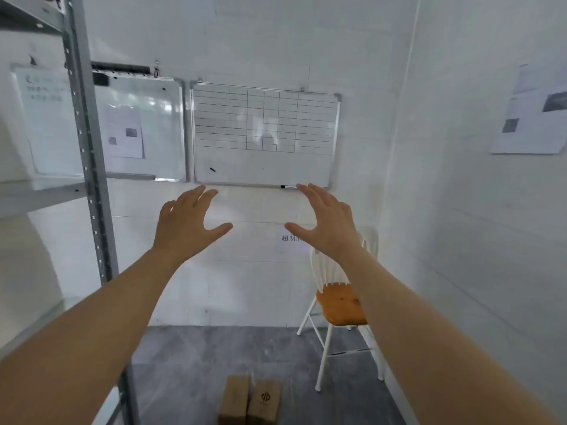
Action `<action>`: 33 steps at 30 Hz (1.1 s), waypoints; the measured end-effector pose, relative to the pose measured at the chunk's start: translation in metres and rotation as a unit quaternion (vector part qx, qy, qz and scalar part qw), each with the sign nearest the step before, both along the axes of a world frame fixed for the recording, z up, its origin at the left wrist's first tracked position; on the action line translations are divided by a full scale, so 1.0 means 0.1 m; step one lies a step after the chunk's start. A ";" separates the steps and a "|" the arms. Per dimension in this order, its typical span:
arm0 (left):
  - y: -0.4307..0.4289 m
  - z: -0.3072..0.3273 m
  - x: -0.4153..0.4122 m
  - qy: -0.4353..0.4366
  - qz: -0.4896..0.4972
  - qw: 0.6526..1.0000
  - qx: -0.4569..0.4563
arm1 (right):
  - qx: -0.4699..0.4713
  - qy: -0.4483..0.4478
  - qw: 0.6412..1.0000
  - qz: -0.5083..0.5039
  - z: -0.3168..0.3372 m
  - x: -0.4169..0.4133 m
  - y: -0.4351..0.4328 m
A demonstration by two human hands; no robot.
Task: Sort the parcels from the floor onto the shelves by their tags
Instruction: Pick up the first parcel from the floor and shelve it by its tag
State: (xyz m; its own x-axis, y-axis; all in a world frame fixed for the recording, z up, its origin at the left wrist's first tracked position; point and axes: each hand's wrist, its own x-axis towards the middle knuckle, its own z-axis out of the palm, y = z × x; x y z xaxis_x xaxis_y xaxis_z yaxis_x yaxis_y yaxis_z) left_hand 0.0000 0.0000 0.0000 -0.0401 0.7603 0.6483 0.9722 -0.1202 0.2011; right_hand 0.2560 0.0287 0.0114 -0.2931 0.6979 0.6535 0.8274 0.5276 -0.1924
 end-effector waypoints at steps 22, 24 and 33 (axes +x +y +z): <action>2.63 -0.63 -1.11 -0.052 -0.028 0.995 -0.075 | -0.057 0.006 0.998 -0.040 -0.65 -1.18 2.44; 2.86 -0.75 -1.14 -0.046 -0.028 0.995 -0.082 | -0.068 0.015 0.997 -0.037 -0.77 -1.23 2.67; 4.23 -1.54 -1.17 -0.042 -0.019 0.989 -0.140 | -0.124 0.023 0.992 -0.027 -1.55 -1.25 4.07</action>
